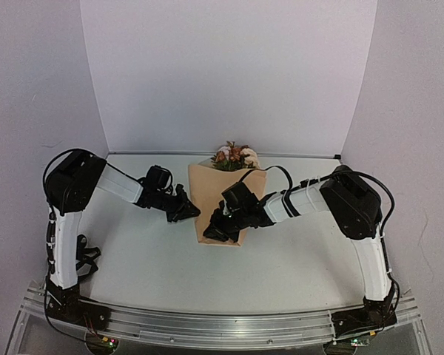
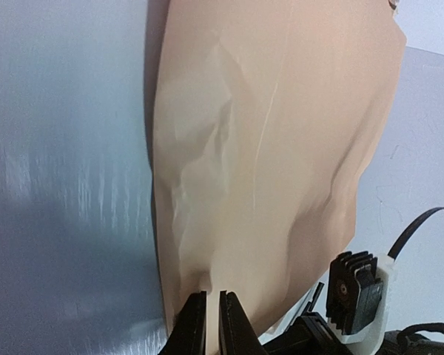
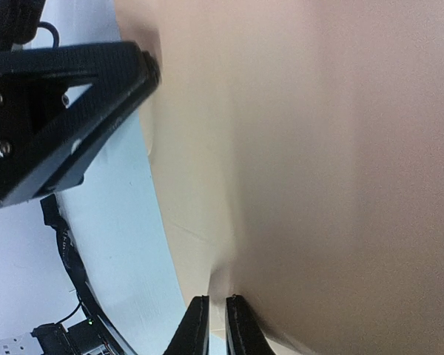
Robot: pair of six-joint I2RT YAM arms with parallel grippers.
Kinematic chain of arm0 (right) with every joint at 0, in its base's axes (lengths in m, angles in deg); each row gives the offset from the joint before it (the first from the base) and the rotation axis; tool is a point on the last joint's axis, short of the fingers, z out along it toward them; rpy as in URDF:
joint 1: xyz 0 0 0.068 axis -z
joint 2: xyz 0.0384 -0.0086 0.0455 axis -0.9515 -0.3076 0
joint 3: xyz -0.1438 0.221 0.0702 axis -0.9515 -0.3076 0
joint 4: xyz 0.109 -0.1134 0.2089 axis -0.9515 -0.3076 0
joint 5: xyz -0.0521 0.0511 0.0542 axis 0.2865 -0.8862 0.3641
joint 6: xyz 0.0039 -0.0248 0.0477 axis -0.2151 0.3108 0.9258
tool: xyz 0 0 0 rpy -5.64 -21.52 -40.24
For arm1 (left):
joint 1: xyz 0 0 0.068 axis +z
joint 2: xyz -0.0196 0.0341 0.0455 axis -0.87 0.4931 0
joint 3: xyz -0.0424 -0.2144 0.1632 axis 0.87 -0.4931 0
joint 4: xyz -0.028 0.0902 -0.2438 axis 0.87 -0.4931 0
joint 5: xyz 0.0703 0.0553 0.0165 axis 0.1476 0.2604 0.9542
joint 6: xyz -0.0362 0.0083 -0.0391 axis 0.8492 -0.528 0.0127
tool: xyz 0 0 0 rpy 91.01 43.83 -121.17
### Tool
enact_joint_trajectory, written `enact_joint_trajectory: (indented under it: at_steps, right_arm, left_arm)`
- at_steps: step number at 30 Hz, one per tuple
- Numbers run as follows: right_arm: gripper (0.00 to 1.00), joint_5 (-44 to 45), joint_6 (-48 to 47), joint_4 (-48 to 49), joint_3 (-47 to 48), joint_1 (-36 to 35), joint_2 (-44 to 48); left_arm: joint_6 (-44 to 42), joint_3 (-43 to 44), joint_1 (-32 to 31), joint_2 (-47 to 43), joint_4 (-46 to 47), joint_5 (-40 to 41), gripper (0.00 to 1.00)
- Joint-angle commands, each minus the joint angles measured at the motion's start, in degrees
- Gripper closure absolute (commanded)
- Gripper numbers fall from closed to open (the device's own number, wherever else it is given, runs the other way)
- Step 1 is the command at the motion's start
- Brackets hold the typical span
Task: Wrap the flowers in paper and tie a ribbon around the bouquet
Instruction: Press the fold line of the folded wrapping paper.
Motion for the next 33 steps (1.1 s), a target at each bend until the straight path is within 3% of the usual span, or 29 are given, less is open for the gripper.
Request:
enact_joint_trajectory:
  at_steps: [1, 22, 33]
  right_arm:
    - [0.88, 1.9, -0.1, -6.5, -2.3, -0.3, -1.4]
    - [0.88, 0.9, 0.1, -6.5, -1.9, -0.2, -2.6]
    - [0.89, 0.8, 0.1, -6.4, -2.4, -0.3, -2.2]
  left_arm:
    - [1.2, 3.9, 2.3, 3.2, -2.4, 2.6, 0.90]
    - [-0.7, 25.2, 9.0, 15.1, -10.2, 1.3, 0.88]
    - [0.0, 42.9, 11.7, 24.4, -14.4, 0.3, 0.87]
